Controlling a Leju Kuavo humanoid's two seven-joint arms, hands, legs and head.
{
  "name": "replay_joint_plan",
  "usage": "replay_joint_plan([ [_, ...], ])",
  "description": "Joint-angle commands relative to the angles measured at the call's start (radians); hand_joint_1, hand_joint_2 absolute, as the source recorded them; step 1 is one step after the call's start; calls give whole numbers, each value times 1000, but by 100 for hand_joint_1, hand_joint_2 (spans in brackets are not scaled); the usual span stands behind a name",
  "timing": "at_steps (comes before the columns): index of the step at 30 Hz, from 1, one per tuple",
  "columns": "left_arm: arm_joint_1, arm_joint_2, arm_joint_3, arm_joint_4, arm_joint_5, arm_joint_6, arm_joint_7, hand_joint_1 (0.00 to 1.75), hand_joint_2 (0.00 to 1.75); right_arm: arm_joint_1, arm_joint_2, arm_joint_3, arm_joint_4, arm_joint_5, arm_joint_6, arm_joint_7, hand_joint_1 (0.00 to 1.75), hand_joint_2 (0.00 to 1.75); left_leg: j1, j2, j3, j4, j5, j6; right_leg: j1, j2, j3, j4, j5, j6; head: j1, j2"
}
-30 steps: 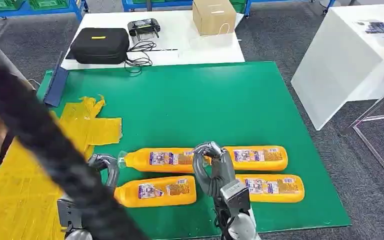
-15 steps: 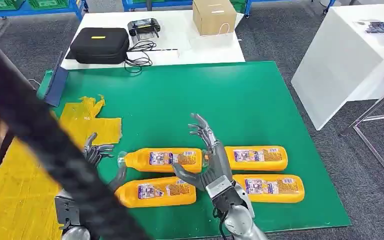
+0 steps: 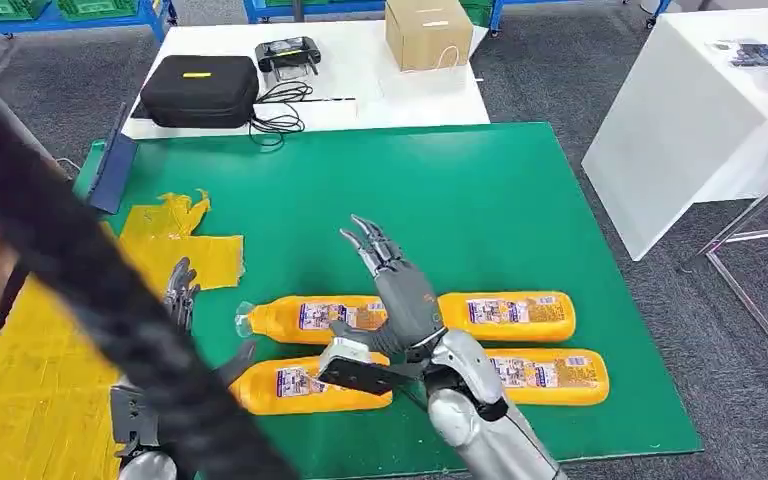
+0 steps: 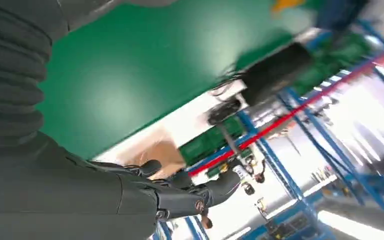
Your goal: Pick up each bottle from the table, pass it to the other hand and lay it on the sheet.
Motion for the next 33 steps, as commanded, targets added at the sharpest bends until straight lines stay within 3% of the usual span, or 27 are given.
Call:
replay_joint_plan([
  [1, -16, -32, 44, 17, -3, -19, 20, 0, 175, -135, -45, 90, 231, 193, 5, 127, 0, 175, 1, 2, 3, -1, -1, 0, 1, 1, 3, -2, 0, 0, 0, 0],
  [8, -18, -34, 45, 21, -2, -25, 23, 0, 175, -154, -37, 93, 264, 222, 12, 145, 0, 175, 0, 2, 3, -1, -1, 0, 0, 1, 3, -1, 0, 0, 0, 0],
  [9, -47, -45, 23, 47, -10, -35, 25, 0, 175, -183, -4, 82, 375, 271, 5, 170, 0, 175, 1, 3, 4, 0, -2, 0, 1, 2, 4, -2, 0, 0, 0, 0],
  [16, -87, -57, -22, 75, -66, 29, 7, 0, 175, -260, 47, 126, 559, 322, 27, 169, 0, 175, 0, 1, 3, -1, -1, 0, 1, 0, 4, -1, -1, -1, 0, 0],
  [33, -104, -64, -71, 74, -90, 69, -8, 0, 175, -298, 72, 144, 619, 321, 50, 170, 0, 175, 0, 0, 2, 0, 0, 0, 0, -1, 2, 0, 0, 0, 0, 0],
])
